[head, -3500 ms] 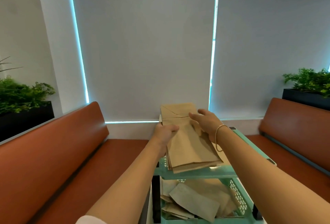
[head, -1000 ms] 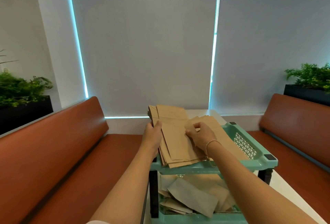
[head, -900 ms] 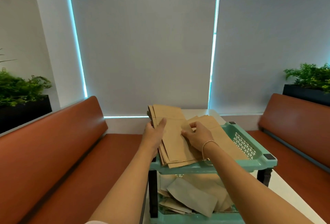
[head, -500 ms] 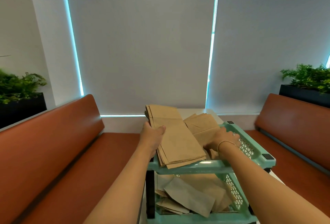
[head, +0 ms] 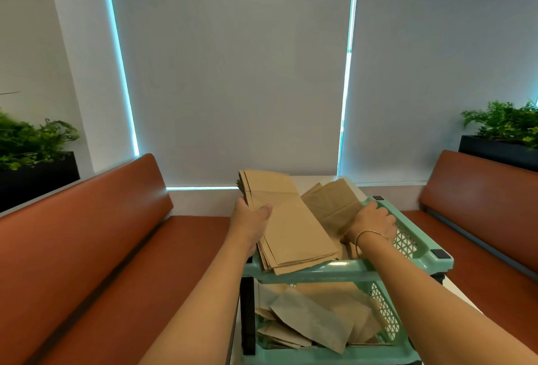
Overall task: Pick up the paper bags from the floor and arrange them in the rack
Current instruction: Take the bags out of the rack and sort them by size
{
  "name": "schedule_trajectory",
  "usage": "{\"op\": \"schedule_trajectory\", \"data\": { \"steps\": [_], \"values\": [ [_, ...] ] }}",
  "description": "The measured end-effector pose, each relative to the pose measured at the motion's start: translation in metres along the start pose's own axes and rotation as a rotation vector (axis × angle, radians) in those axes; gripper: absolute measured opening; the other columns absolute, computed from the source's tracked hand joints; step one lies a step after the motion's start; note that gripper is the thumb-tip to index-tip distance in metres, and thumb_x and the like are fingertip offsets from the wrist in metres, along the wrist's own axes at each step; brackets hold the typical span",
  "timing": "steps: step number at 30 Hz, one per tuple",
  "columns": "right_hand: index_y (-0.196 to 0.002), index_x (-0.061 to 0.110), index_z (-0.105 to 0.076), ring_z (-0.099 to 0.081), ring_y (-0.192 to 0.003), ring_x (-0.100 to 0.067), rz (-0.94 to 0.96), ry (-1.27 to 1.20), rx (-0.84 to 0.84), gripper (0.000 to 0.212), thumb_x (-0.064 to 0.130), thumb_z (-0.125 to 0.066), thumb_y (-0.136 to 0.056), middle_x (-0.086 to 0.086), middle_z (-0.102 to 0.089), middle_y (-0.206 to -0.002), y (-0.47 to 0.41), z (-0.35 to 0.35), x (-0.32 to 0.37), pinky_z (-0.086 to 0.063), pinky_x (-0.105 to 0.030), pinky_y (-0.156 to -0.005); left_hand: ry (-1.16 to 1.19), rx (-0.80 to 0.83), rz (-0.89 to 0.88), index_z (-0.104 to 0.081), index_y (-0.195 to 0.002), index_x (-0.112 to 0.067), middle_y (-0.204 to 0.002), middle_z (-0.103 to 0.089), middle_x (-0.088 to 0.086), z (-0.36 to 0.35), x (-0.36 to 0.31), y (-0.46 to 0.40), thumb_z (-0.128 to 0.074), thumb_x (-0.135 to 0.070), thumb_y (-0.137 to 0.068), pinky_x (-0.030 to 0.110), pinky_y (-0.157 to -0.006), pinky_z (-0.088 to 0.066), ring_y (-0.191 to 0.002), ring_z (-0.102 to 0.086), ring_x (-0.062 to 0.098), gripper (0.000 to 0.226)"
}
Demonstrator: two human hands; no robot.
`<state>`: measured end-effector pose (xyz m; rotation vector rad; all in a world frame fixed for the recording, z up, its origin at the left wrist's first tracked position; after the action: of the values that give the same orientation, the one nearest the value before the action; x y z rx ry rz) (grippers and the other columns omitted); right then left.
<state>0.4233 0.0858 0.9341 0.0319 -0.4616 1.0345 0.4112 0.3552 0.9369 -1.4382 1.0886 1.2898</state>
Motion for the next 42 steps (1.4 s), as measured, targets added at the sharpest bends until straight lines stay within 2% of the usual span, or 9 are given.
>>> {"op": "schedule_trajectory", "data": {
  "steps": [12,16,23,26,29,35,37,39,42],
  "values": [
    [-0.124,0.008,-0.039,-0.060,-0.102,-0.031,0.109,-0.040,-0.045,0.036,0.011,-0.051,-0.090,-0.015,-0.061,-0.111,0.005,0.006,0.006,-0.051,-0.040,-0.082,0.005,-0.006,-0.003,-0.045,-0.120,-0.009,-0.114,-0.059,0.009,0.001,-0.003,0.005,-0.062,-0.011,-0.089,0.041,-0.087,-0.052,-0.103,-0.059,0.026,0.035],
    [-0.122,0.008,-0.042,-0.062,-0.097,-0.030,0.110,-0.029,-0.052,0.033,0.012,-0.052,-0.091,-0.014,-0.062,-0.106,0.007,0.008,0.006,-0.051,-0.038,-0.078,-0.003,-0.002,-0.002,-0.045,-0.121,-0.009,-0.115,-0.059,0.010,0.001,-0.003,0.006,-0.061,-0.011,-0.090,0.041,-0.088,-0.052,-0.104,-0.059,0.026,0.035],
    [-0.099,0.012,-0.058,-0.061,-0.082,-0.023,0.145,-0.057,-0.037,0.013,0.018,-0.056,-0.088,-0.008,-0.062,-0.090,0.004,0.021,0.005,-0.051,-0.032,-0.074,-0.013,0.000,0.000,-0.045,-0.117,-0.011,-0.113,-0.059,0.009,0.001,-0.003,0.006,-0.060,-0.012,-0.090,0.041,-0.087,-0.052,-0.103,-0.059,0.026,0.031],
    [-0.086,0.015,-0.058,-0.058,-0.084,-0.026,0.142,-0.285,-0.062,0.004,0.012,-0.055,-0.086,-0.010,-0.063,-0.090,0.000,0.044,0.005,-0.049,-0.032,-0.074,-0.036,-0.011,0.000,-0.046,-0.117,-0.010,-0.114,-0.059,0.009,0.002,-0.004,0.006,-0.060,-0.013,-0.091,0.043,-0.090,-0.051,-0.103,-0.059,0.027,0.030],
    [-0.080,0.013,-0.056,-0.052,-0.082,-0.026,0.194,-0.515,-0.150,0.013,0.001,-0.052,-0.085,-0.006,-0.057,-0.082,0.001,0.080,0.012,-0.039,-0.027,-0.069,-0.042,-0.018,0.006,-0.045,-0.121,-0.008,-0.115,-0.058,0.010,0.002,-0.004,0.007,-0.060,-0.013,-0.090,0.042,-0.089,-0.051,-0.104,-0.059,0.028,0.035],
    [-0.082,0.016,-0.062,-0.049,-0.083,-0.019,0.162,-0.865,-0.305,0.019,-0.002,-0.056,-0.078,-0.001,-0.057,-0.085,0.005,0.140,0.020,-0.043,-0.029,-0.083,-0.047,-0.033,0.002,-0.047,-0.118,-0.009,-0.116,-0.059,0.011,0.003,-0.004,0.007,-0.061,-0.014,-0.090,0.048,-0.095,-0.049,-0.105,-0.059,0.028,0.032],
    [-0.072,0.022,-0.056,-0.055,-0.082,-0.021,0.102,-1.059,-0.243,0.020,0.007,-0.069,-0.074,-0.002,-0.062,-0.087,-0.001,0.140,0.018,-0.050,-0.037,-0.088,-0.036,-0.033,0.008,-0.047,-0.115,-0.009,-0.115,-0.060,0.013,0.003,-0.004,0.007,-0.060,-0.013,-0.090,0.046,-0.092,-0.050,-0.103,-0.060,0.029,0.029],
    [-0.068,0.025,-0.052,-0.062,-0.084,-0.024,0.032,-1.284,-0.073,0.027,0.013,-0.076,-0.071,-0.005,-0.067,-0.090,-0.003,0.125,0.020,-0.055,-0.045,-0.080,-0.033,-0.034,0.007,-0.047,-0.114,-0.010,-0.113,-0.060,0.012,0.003,-0.004,0.007,-0.058,-0.014,-0.091,0.043,-0.088,-0.052,-0.101,-0.060,0.028,0.026],
    [-0.074,0.018,-0.051,-0.066,-0.058,-0.016,-0.016,-1.473,0.181,0.025,0.001,-0.070,-0.078,-0.008,-0.063,-0.078,0.001,0.092,0.031,-0.054,-0.028,-0.049,-0.071,-0.028,-0.004,-0.045,-0.122,-0.010,-0.117,-0.058,0.010,0.003,-0.005,0.008,-0.055,-0.020,-0.093,0.043,-0.090,-0.050,-0.105,-0.058,0.027,0.032]
  ]
}}
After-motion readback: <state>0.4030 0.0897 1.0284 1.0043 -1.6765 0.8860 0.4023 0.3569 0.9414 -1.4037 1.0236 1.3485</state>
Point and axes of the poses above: each hand's wrist, its own y-axis away from the middle knuckle, its own z-axis out of the back of the hand, x = y × z, the point moved 8 cm from there along -y, towards the middle knuckle
